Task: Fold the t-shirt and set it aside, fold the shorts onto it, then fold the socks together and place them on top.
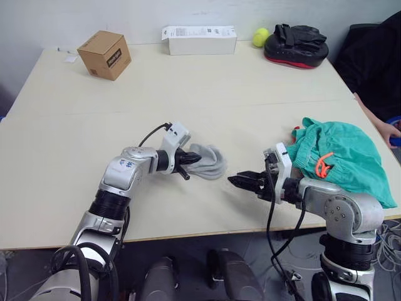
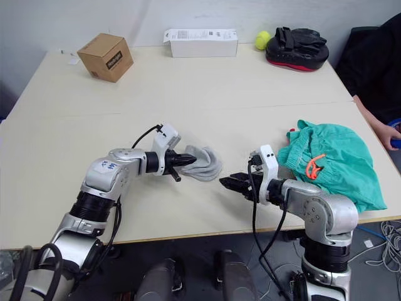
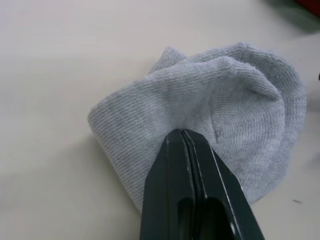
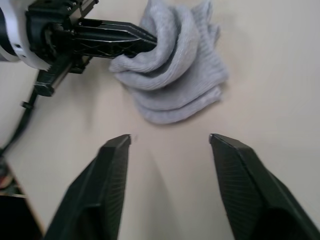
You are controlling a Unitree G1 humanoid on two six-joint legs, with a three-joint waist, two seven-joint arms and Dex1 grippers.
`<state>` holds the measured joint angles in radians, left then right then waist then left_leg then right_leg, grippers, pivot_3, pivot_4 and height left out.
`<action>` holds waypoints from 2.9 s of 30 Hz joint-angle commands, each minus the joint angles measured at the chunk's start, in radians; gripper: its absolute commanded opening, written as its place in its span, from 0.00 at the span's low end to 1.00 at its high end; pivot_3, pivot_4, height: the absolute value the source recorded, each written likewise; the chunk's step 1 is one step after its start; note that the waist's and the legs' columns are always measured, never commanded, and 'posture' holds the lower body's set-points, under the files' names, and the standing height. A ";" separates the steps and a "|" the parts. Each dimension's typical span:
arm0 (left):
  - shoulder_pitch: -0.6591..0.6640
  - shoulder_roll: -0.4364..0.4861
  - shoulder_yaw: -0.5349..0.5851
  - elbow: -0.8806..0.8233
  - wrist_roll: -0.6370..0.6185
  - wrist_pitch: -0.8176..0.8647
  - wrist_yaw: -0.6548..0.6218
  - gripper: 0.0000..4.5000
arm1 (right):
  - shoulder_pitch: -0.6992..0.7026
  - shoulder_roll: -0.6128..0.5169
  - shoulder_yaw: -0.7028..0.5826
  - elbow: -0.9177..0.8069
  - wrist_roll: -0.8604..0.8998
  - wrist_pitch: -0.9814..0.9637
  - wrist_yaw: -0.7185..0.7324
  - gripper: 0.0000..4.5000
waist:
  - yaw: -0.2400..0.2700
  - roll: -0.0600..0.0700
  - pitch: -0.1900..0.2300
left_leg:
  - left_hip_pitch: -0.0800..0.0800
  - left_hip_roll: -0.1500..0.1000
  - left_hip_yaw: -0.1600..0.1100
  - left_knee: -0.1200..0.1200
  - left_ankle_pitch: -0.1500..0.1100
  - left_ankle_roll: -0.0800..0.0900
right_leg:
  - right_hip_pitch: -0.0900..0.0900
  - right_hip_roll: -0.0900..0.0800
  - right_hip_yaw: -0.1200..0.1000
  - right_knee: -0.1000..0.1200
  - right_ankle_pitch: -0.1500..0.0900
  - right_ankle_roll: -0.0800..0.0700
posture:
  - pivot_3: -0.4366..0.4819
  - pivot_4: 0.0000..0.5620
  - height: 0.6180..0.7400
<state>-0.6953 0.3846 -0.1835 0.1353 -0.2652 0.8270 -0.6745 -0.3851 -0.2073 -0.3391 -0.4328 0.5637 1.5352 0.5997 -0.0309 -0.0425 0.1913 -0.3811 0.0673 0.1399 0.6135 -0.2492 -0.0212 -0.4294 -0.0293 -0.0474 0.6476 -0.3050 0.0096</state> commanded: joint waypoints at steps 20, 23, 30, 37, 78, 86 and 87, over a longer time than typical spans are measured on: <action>0.016 0.007 -0.015 -0.023 0.034 0.013 -0.006 0.00 | -0.253 0.385 -0.247 0.462 0.114 0.072 -0.457 0.99 | -0.041 0.002 -0.003 | 0.006 0.000 0.001 -0.001 0.002 -0.001 | 0.004 0.000 0.001 0.001 0.001 0.000 | 0.48 0.27 1.00; 0.017 0.004 -0.012 -0.024 0.036 0.013 -0.003 0.00 | -0.290 0.384 -0.236 0.517 0.103 0.040 -0.466 0.99 | -0.049 0.002 -0.003 | 0.006 0.000 0.001 -0.001 0.002 -0.002 | 0.004 0.000 0.001 0.003 0.001 0.000 | 0.48 0.27 1.00; 0.023 -0.002 -0.007 -0.028 0.036 0.016 0.004 0.00 | -0.331 0.364 -0.204 0.638 0.100 -0.050 -0.472 0.90 | -0.055 0.002 -0.003 | 0.007 0.000 0.001 -0.002 0.003 -0.003 | 0.003 0.000 0.001 0.005 0.000 0.000 | 0.48 0.27 1.00; 0.030 0.000 -0.004 -0.033 0.035 0.019 0.006 0.00 | -0.320 0.341 -0.194 0.644 0.113 -0.078 -0.475 0.37 | -0.054 0.002 -0.003 | 0.006 0.000 0.002 -0.003 0.003 -0.003 | 0.002 0.000 0.001 0.005 0.000 0.000 | 0.48 0.27 1.00; 0.061 0.196 0.339 -0.472 -0.573 0.150 -0.235 1.00 | -0.080 -0.767 -0.263 0.801 0.153 -0.318 0.026 0.02 | 0.000 0.007 0.002 | -0.019 -0.003 0.004 0.003 0.003 0.000 | -0.015 0.003 0.006 -0.009 0.004 0.013 | 0.48 0.27 1.00; 0.068 0.229 0.324 -0.460 -0.568 0.130 -0.245 1.00 | -0.061 -0.758 -0.225 0.831 0.081 -0.470 0.071 0.55 | 0.001 0.007 0.002 | -0.019 -0.002 0.005 0.007 0.003 0.001 | -0.015 0.003 0.008 -0.007 0.005 0.013 | 0.48 0.27 1.00; 0.069 0.232 0.322 -0.458 -0.567 0.126 -0.246 1.00 | -0.057 -0.760 -0.224 0.830 0.076 -0.477 0.078 0.63 | 0.001 0.007 0.002 | -0.019 -0.003 0.005 0.008 0.003 0.001 | -0.015 0.003 0.008 -0.007 0.006 0.013 | 0.48 0.27 1.00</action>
<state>-0.6235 0.6040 0.1380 -0.3032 -0.8211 0.9783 -0.9114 -0.4475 -0.9362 -0.5515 0.4011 0.6458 1.0874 0.6624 -0.0294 -0.0358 0.1931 -0.4001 0.0648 0.1451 0.6215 -0.2464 -0.0206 -0.4446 -0.0263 -0.0392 0.6409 -0.2994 0.0225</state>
